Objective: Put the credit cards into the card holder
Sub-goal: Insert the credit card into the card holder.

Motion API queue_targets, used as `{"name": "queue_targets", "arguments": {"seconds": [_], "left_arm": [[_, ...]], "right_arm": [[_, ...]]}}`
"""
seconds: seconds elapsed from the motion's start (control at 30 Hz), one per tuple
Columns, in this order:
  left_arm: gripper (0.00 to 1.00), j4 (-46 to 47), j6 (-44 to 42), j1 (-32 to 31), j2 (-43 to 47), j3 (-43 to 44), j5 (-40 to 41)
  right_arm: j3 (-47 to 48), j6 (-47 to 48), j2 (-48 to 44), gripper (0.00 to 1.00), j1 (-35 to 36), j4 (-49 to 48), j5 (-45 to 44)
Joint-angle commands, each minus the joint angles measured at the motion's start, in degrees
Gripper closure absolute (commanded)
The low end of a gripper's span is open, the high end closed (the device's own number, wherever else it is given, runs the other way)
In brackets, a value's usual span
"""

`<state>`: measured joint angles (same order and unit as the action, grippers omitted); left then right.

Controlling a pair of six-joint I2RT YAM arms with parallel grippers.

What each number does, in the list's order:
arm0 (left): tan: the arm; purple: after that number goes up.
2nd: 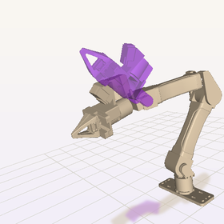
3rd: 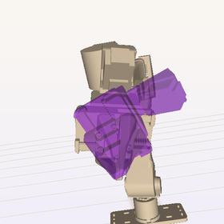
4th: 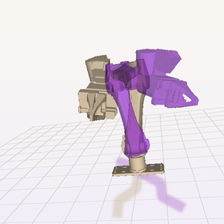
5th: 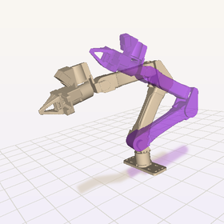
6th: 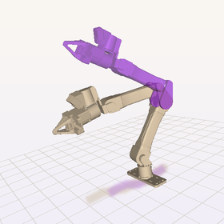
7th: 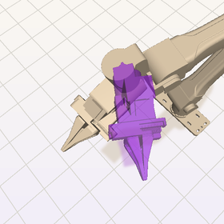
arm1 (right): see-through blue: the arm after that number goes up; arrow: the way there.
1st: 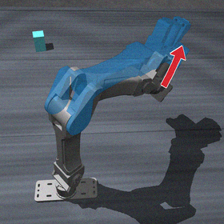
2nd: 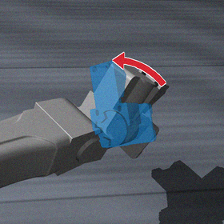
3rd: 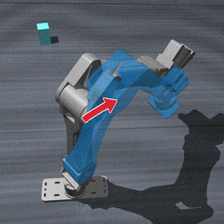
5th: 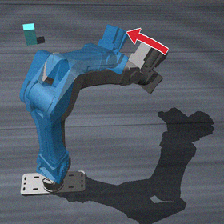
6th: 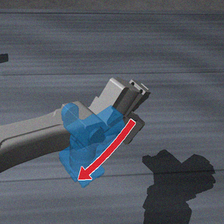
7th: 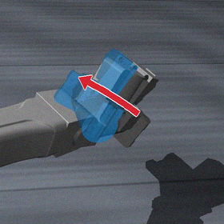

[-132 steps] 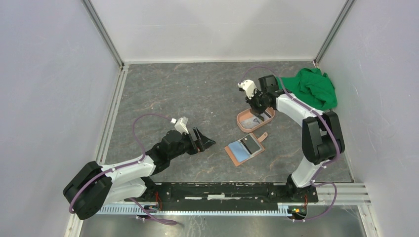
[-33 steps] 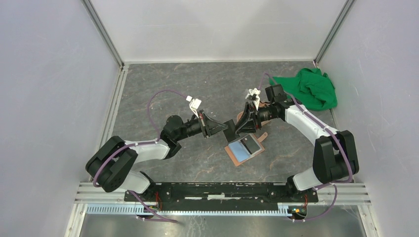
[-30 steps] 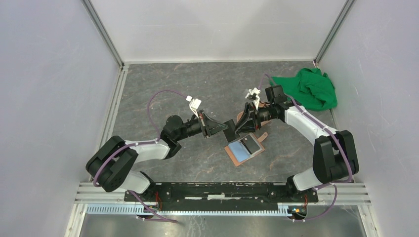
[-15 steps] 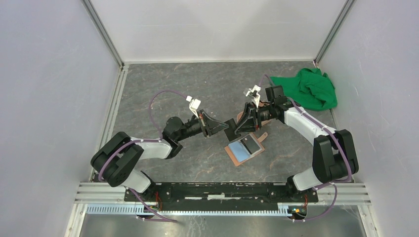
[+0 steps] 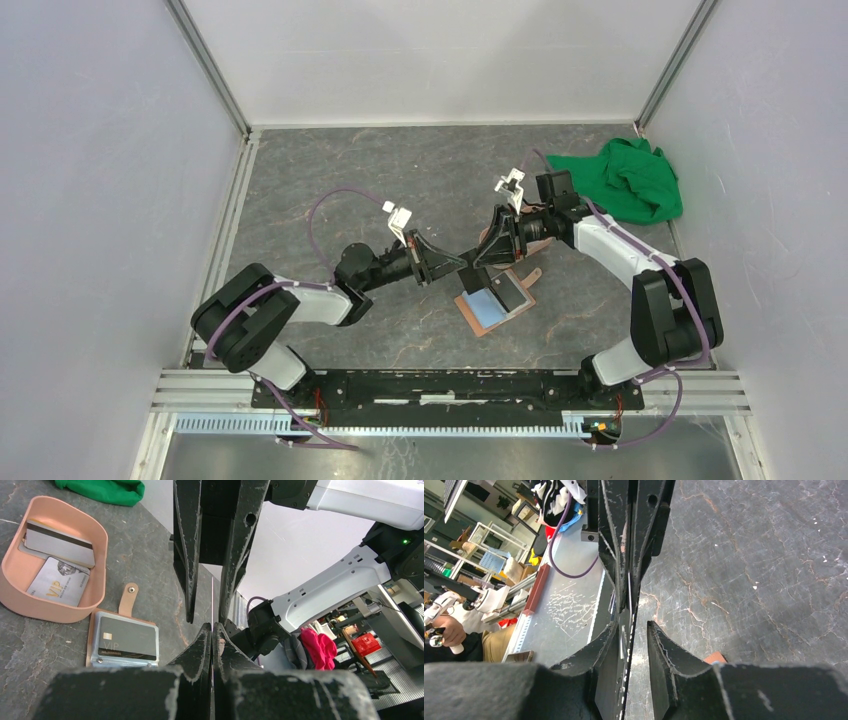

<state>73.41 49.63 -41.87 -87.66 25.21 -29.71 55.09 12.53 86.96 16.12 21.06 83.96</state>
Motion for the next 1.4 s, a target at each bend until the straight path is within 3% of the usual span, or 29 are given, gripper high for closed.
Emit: {"name": "queue_targets", "arguments": {"seconds": [0.0, 0.27, 0.53, 0.7, 0.77, 0.87, 0.9, 1.0, 1.13, 1.3, 1.37], "left_arm": [[0.98, 4.51, 1.35, -0.5, 0.06, -1.4, 2.32], [0.98, 7.8, 2.6, -0.58, -0.13, -3.8, 4.35], [0.98, 8.22, 3.01, -0.67, -0.32, -3.29, 4.69], [0.98, 8.53, 3.2, -1.0, -0.91, -2.98, 4.75], [0.98, 8.86, 3.38, -1.11, -1.38, -2.89, 4.98], [0.97, 9.28, 3.55, -1.2, -1.51, -2.98, 5.17], [0.96, 9.18, 3.55, -1.2, -1.36, -3.1, 5.42], [0.64, 5.21, 4.41, -1.11, 0.49, -4.28, 8.46], [0.4, -8.09, 2.82, -1.11, 7.84, -7.07, 14.1], [0.36, -36.03, 0.99, -2.08, 19.37, -4.75, 19.16], [0.36, -39.25, 2.24, -4.16, 21.48, -4.66, 20.06]], "right_arm": [[-1.31, -7.6, -2.05, 0.68, 0.22, -8.87, -1.42], [-3.4, -12.45, -3.44, 0.79, 0.17, -14.66, -2.24], [-3.85, -14.12, -2.67, 0.72, 0.82, -15.35, -2.14], [-3.85, -14.25, -2.51, 0.73, 1.68, -15.36, -1.52], [-3.85, -14.3, -2.66, 0.78, 2.2, -15.4, -1.43], [-3.85, -14.2, -2.79, 1.0, 2.24, -15.43, -1.76], [-3.94, -14.14, -2.98, 1.0, 2.2, -15.6, -2.12], [-3.94, -13.25, -4.15, 1.0, 1.95, -15.38, -4.2], [-4.29, -9.7, -7.56, 1.0, -1.1, -13.04, -11.31], [-6.63, 0.0, -9.41, 1.0, -5.77, -3.4, -18.22], [-8.43, 2.34, -8.58, 1.0, -7.57, -0.62, -17.9]]}}
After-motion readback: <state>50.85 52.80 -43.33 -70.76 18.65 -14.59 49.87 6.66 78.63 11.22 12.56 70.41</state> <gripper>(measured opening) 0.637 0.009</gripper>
